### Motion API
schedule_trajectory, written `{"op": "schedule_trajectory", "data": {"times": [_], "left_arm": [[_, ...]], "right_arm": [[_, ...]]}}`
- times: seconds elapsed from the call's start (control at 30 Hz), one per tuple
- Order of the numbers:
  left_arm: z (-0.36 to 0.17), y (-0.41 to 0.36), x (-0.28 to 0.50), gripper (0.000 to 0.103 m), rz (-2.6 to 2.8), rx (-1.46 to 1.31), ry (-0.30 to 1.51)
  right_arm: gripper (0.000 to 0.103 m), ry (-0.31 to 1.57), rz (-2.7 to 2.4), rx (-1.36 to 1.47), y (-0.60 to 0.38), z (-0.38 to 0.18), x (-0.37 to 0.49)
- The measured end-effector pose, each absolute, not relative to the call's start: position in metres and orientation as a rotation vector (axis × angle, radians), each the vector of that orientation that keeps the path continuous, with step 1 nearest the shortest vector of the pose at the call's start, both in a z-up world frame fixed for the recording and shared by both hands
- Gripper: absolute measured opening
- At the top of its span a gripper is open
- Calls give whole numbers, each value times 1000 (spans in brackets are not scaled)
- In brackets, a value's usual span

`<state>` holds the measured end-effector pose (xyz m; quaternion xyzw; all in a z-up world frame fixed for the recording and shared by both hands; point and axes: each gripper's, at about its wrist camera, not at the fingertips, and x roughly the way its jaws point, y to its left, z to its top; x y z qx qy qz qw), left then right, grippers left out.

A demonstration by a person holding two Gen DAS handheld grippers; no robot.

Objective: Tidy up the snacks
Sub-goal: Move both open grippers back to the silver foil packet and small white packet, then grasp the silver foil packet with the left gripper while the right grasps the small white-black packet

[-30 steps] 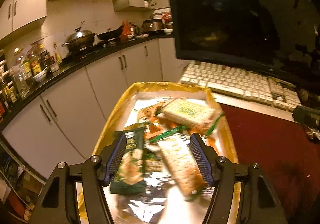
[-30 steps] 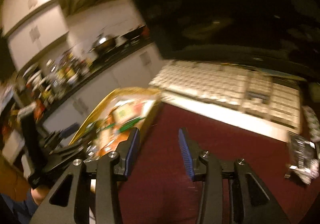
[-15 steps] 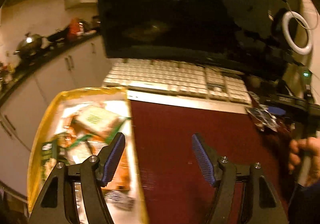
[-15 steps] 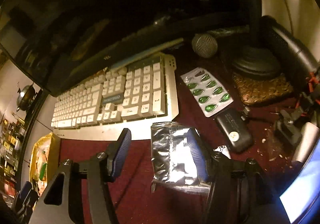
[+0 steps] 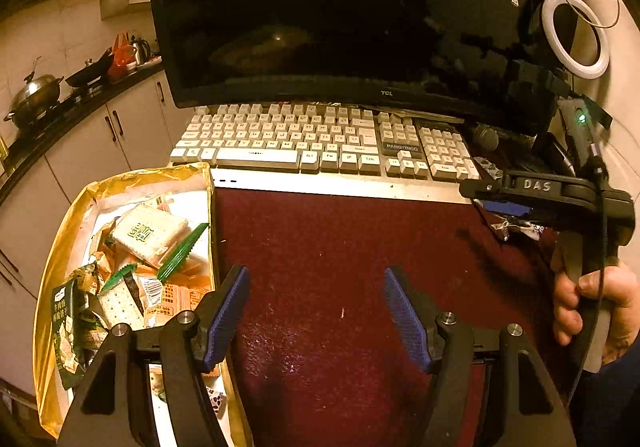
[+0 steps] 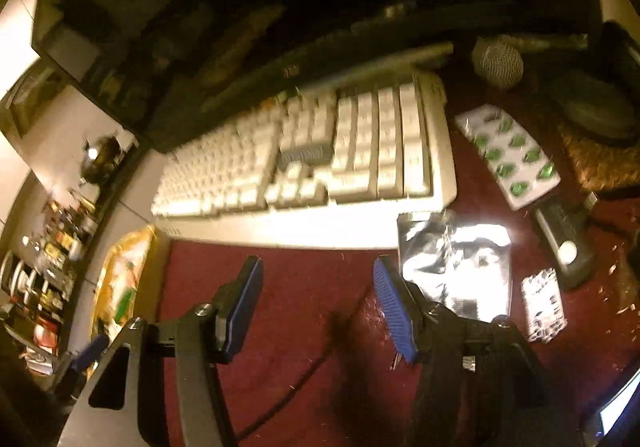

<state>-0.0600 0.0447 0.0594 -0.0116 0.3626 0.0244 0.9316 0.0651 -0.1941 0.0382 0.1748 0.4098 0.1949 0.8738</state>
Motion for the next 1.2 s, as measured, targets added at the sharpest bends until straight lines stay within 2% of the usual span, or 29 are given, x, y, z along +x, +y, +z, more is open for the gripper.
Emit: {"op": "schedule_trajectory", "data": {"times": [0.13,0.3,0.57,0.67,0.8,0.9,1.0,1.2], "left_arm": [[58,43,-60,72,47,-19,746],[56,41,-59,72,38,-20,754],[54,41,-58,72,38,-13,760],[54,42,-59,72,41,-13,761],[53,41,-59,72,37,-16,765],[51,39,-58,72,28,-15,768],[50,37,-58,72,19,-11,770],[50,41,-61,72,32,-11,768]], "right_arm": [[57,774,150,251,-213,52,62],[58,843,119,240,-214,34,72],[58,911,547,390,-180,30,68],[58,814,356,312,-198,45,65],[58,826,130,232,-216,36,70],[61,855,129,215,-212,28,75],[71,857,169,222,-208,28,74],[71,862,169,243,-215,25,76]]}}
